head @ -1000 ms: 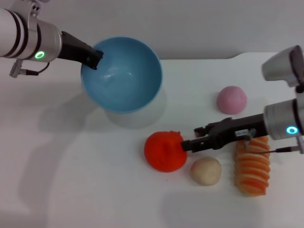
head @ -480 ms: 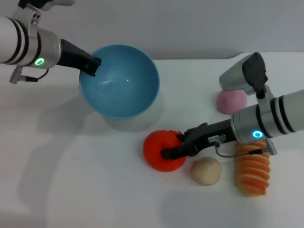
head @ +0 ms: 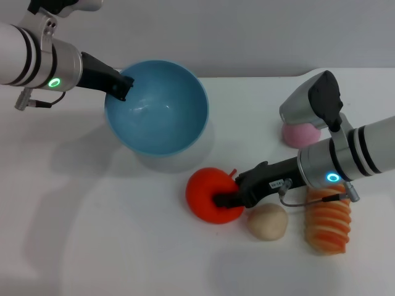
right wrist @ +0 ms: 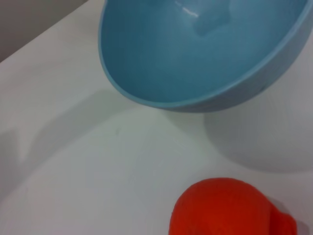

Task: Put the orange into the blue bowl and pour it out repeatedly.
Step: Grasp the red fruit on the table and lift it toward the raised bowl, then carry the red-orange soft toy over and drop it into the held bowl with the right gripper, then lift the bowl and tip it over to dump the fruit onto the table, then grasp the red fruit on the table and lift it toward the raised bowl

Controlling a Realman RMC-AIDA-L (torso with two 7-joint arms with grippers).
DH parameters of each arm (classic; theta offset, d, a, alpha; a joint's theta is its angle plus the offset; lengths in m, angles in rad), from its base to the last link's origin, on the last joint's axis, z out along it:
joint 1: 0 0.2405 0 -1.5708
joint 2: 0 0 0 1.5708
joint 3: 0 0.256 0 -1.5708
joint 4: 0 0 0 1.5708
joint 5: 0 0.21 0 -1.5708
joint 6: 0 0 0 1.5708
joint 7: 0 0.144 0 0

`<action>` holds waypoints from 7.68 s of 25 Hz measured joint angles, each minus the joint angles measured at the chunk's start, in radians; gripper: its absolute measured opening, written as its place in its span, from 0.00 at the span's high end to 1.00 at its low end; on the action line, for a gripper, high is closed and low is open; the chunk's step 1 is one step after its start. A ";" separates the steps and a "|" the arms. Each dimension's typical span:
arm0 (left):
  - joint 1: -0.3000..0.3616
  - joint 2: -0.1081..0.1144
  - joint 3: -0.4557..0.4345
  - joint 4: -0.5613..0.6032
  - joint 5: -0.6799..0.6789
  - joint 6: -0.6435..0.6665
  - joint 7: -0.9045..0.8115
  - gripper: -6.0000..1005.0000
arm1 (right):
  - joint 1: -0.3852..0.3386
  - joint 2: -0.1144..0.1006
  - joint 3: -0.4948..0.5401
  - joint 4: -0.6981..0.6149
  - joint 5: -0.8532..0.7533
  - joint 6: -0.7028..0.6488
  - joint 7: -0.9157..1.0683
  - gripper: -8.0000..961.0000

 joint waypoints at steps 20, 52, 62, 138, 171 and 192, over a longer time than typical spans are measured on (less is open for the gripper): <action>-0.004 0.001 0.001 -0.014 0.001 0.004 0.000 0.99 | -0.245 -0.009 0.266 -0.285 0.160 -0.144 -0.110 0.71; -0.068 -0.002 0.184 -0.023 -0.042 0.105 -0.030 0.99 | -0.198 -0.009 0.226 -0.176 0.393 -0.346 -0.394 0.76; -0.062 0.000 0.153 -0.052 -0.001 0.030 -0.024 0.99 | -0.272 -0.010 0.436 -0.187 0.428 -0.331 -0.486 0.55; 0.032 0.000 0.096 -0.003 -0.194 -0.157 0.091 0.99 | -0.277 -0.018 0.619 -0.113 0.084 -0.267 -0.224 0.29; 0.022 -0.001 0.099 -0.055 -0.129 -0.213 0.051 0.99 | 0.014 0.003 0.214 0.198 0.118 -0.037 -0.174 0.37; 0.013 -0.003 0.138 -0.064 -0.130 -0.221 0.042 0.99 | -0.131 -0.009 0.219 0.048 0.334 -0.277 -0.346 0.85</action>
